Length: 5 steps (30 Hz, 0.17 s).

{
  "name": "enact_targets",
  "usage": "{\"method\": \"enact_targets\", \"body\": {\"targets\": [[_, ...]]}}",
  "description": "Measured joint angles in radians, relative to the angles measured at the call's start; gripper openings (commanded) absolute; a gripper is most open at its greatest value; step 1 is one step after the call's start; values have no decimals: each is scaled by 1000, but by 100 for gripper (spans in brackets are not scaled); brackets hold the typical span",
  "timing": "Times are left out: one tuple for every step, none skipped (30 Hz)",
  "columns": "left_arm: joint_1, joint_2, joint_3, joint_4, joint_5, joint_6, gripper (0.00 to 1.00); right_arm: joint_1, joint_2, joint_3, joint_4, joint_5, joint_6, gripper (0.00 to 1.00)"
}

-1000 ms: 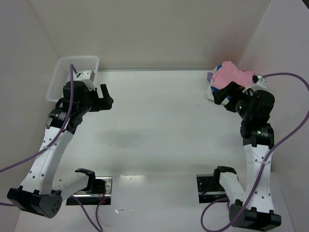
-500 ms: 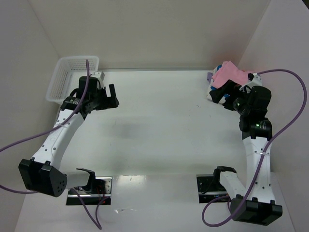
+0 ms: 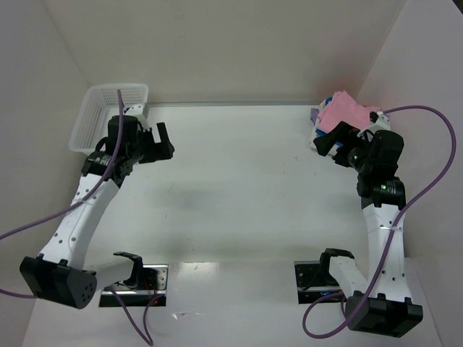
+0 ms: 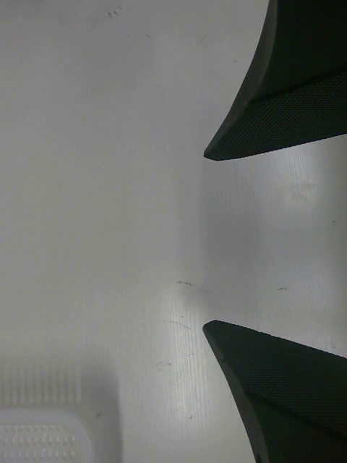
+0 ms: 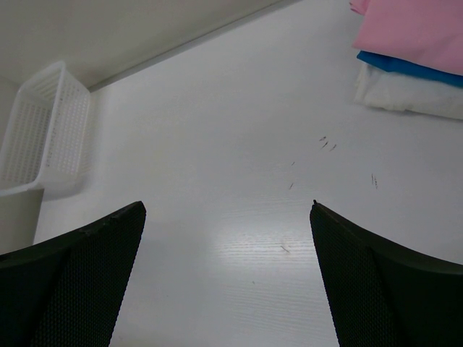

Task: Fold and stack the t-shirts
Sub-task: Put the neatly folded tshirt into the corner of the board with the right arm

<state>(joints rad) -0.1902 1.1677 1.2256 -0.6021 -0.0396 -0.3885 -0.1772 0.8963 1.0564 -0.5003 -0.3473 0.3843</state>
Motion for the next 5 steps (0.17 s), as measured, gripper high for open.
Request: {"method": "enact_targets", "body": {"targets": [[0, -19, -1, 4, 0, 3, 99, 0, 0, 0, 0, 0, 0, 100], [0, -37, -1, 8, 0, 9, 99, 0, 0, 0, 0, 0, 0, 100], [0, -50, -1, 13, 0, 18, 99, 0, 0, 0, 1, 0, 0, 100], [0, -60, -1, 19, 0, 21, 99, 0, 0, 0, 1, 0, 0, 100], [0, -65, -1, 24, 0, 23, 99, 0, 0, 0, 2, 0, 0, 100]]}}
